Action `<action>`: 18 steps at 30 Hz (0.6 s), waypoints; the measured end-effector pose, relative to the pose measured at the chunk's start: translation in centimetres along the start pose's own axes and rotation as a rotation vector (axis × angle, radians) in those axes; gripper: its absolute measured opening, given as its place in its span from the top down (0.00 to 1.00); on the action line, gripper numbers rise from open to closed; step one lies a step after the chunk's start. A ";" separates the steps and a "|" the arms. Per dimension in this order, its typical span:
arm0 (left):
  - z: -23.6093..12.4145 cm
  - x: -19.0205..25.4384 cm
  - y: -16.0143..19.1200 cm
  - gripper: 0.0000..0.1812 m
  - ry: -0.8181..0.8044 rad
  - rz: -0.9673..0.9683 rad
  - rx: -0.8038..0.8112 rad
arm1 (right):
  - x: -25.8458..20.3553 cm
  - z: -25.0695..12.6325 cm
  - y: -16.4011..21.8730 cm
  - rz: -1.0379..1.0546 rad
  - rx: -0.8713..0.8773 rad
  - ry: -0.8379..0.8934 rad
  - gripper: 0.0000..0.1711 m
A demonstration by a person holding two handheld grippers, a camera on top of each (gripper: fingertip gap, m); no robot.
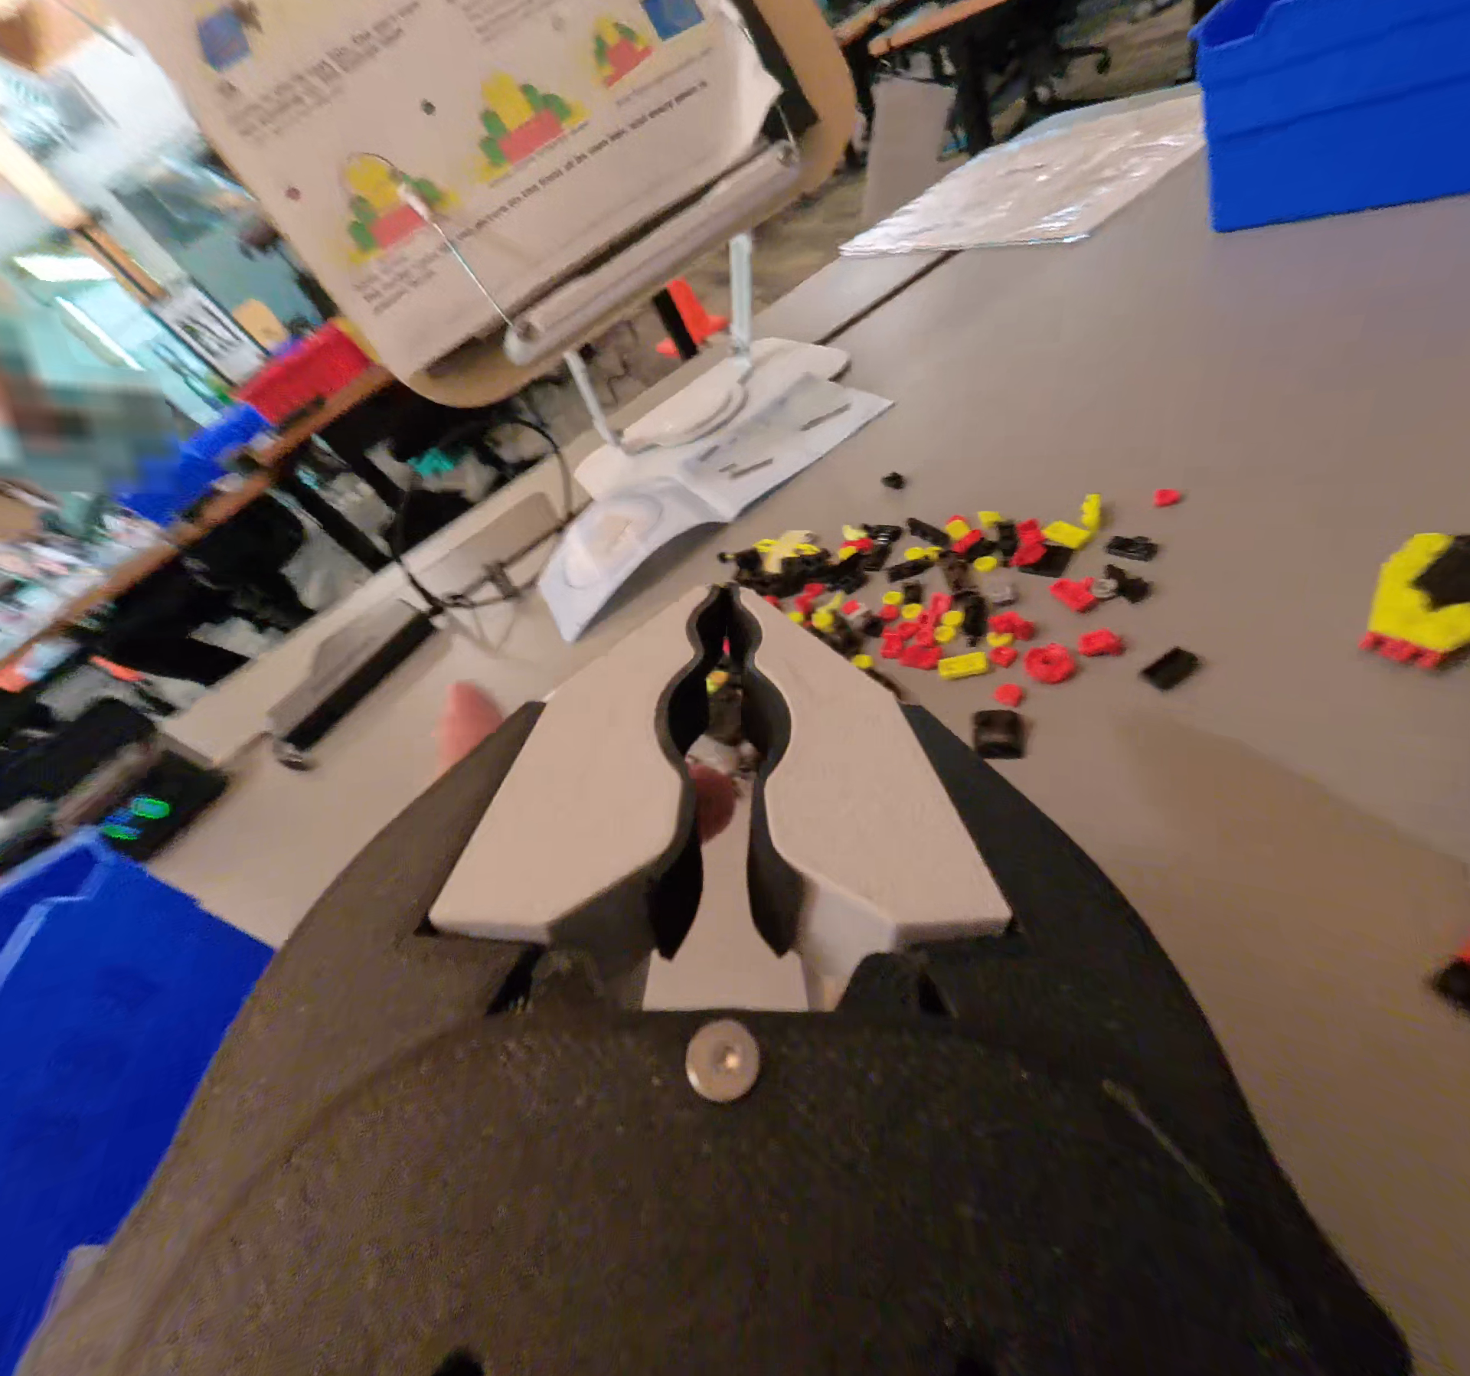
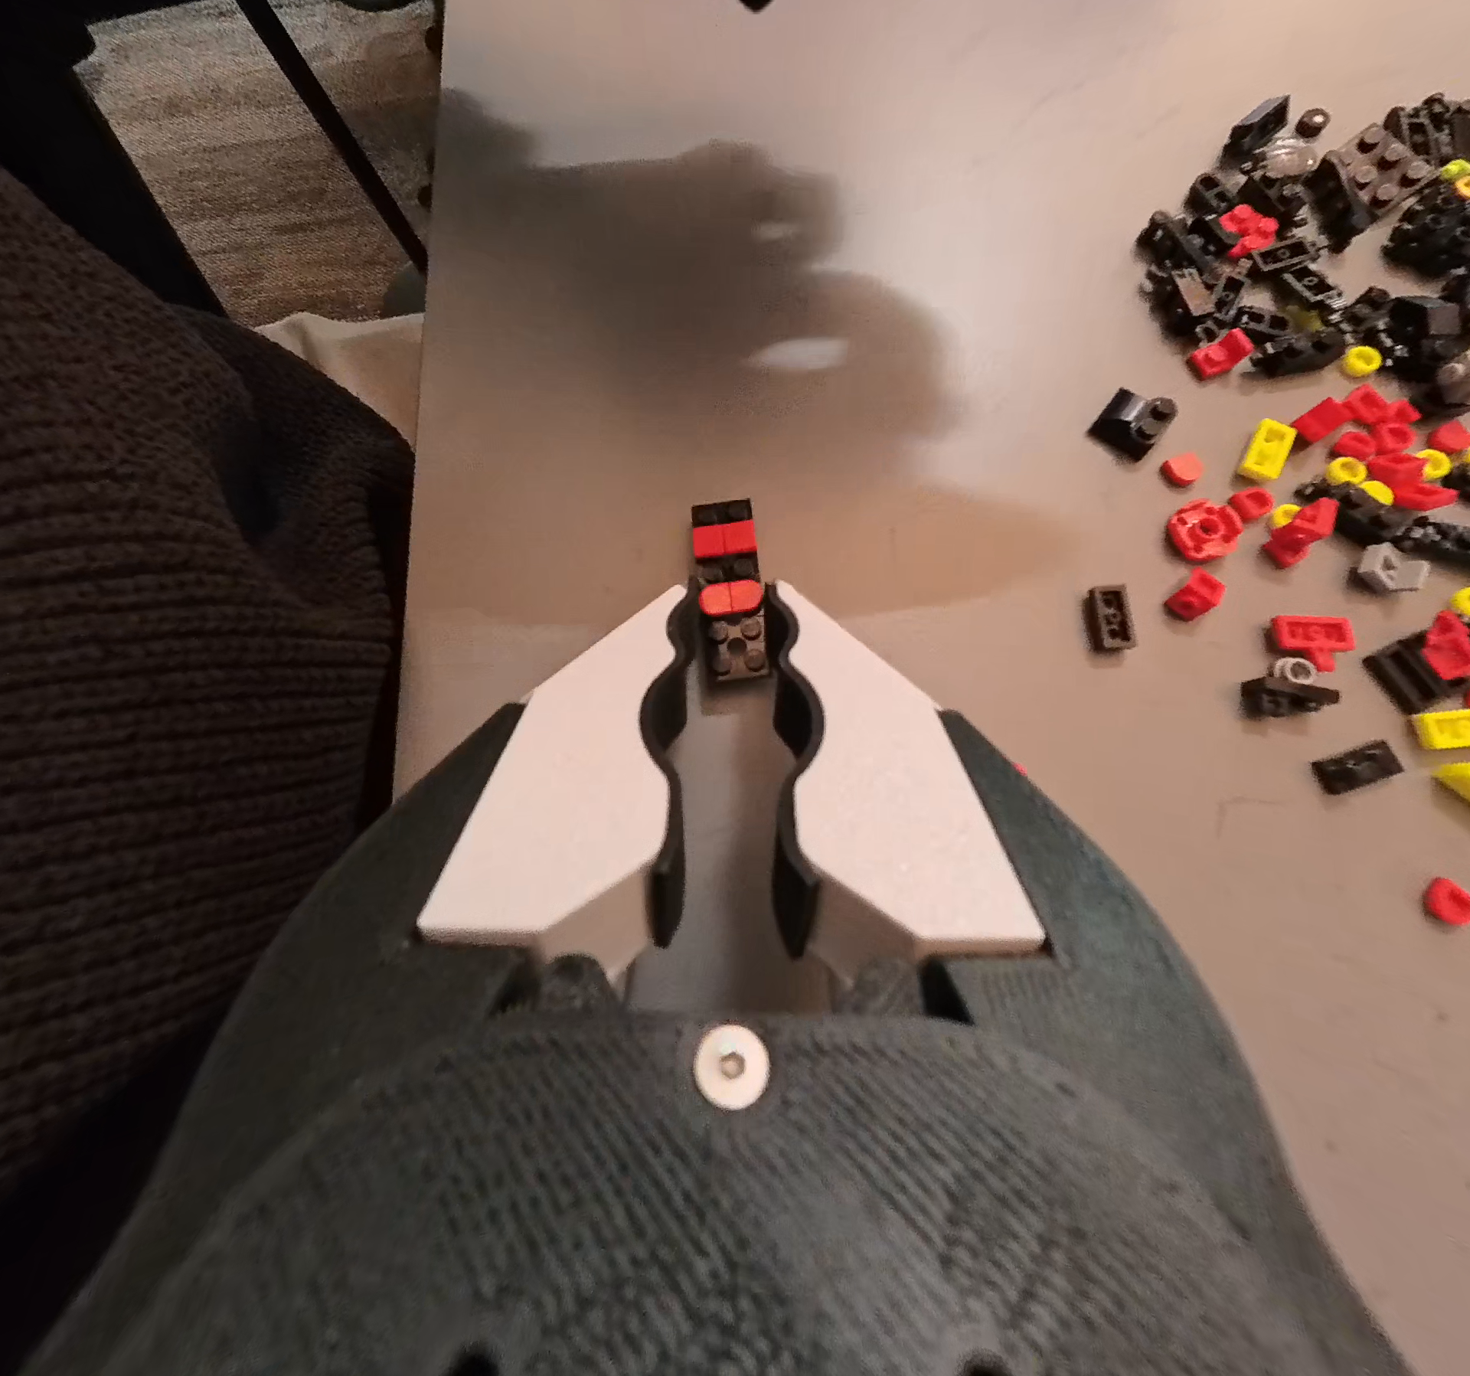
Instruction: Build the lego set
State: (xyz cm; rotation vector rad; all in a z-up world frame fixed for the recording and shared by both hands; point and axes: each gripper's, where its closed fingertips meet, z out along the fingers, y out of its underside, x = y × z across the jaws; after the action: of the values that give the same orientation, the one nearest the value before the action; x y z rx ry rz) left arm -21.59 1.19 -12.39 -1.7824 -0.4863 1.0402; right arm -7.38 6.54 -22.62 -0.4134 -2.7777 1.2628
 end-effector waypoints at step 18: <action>-2.6 9.5 -0.5 1.00 0.525 -0.297 -0.146 | 1.4 -0.4 0.2 -0.015 -0.001 0.065 0.92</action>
State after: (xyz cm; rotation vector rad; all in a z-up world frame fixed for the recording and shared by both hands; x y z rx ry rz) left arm -14.17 6.76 -15.69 -1.9479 -0.4827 0.3164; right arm -8.58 7.34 -22.56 -0.4249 -2.7225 1.2218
